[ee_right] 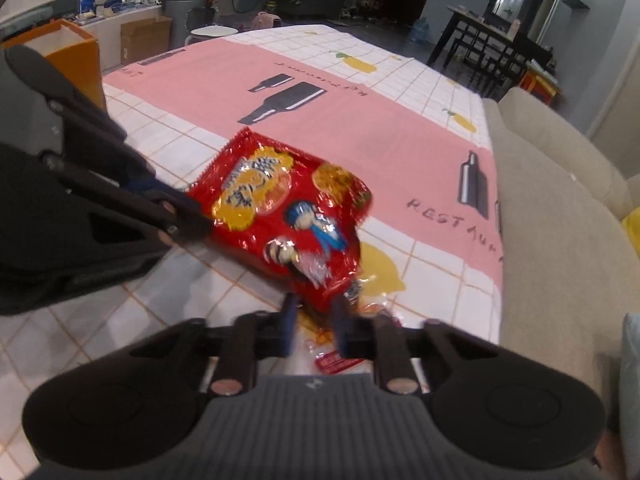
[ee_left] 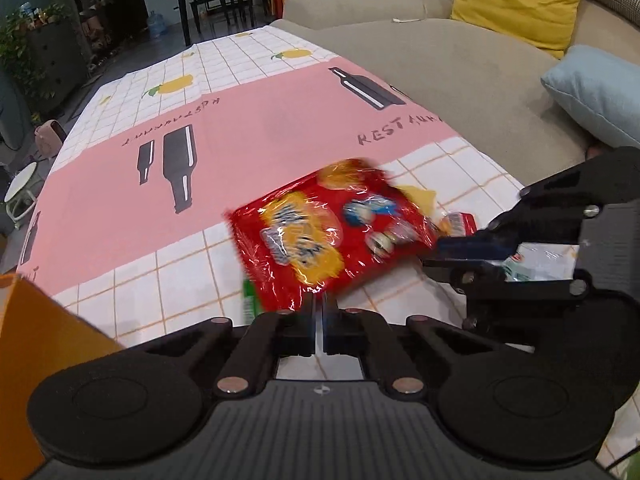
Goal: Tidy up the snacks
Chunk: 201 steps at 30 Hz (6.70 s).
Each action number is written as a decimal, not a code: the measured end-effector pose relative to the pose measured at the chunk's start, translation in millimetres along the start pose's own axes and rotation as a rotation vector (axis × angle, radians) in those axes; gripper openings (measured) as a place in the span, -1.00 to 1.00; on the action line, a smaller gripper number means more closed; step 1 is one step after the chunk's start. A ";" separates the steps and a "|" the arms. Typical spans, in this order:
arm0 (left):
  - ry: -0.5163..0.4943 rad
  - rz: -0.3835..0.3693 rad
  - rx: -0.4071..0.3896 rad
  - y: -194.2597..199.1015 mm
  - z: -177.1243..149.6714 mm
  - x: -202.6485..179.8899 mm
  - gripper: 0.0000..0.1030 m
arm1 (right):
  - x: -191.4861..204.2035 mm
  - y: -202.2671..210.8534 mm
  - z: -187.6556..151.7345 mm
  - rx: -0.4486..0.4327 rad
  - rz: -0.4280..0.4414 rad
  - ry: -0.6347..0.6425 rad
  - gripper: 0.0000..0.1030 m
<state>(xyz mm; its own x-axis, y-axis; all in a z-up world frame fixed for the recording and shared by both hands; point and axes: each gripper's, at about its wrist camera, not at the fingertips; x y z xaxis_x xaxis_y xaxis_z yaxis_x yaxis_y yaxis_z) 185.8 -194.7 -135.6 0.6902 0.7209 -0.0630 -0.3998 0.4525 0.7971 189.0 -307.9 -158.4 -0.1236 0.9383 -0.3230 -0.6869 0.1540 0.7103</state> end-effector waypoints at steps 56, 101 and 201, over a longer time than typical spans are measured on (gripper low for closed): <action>0.345 -0.002 -0.029 78.5 -60.4 30.1 -0.04 | 57.2 61.8 -12.2 0.040 0.172 -0.031 -0.95; 0.562 -0.225 0.044 74.5 -94.9 28.7 0.52 | 30.3 27.7 -32.2 0.163 0.047 -0.320 0.32; 0.386 0.050 -0.155 274.2 -74.5 90.9 0.56 | 86.7 196.5 56.2 -0.084 0.325 -0.298 -0.02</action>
<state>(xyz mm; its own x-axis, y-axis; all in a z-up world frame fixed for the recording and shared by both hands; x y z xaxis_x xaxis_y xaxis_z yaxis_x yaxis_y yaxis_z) 94.0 34.0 32.5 0.4023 0.8746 -0.2705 -0.5338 0.4642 0.7068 83.6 -178.9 -11.7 -0.1395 0.9839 0.1115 -0.7039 -0.1777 0.6877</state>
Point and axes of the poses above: each gripper's, at about its wrist camera, not at the fingertips, and y roughly against the way its jaws point, x to its left, z to its top, and after that the axes turned 11 degrees about -z, right-handed
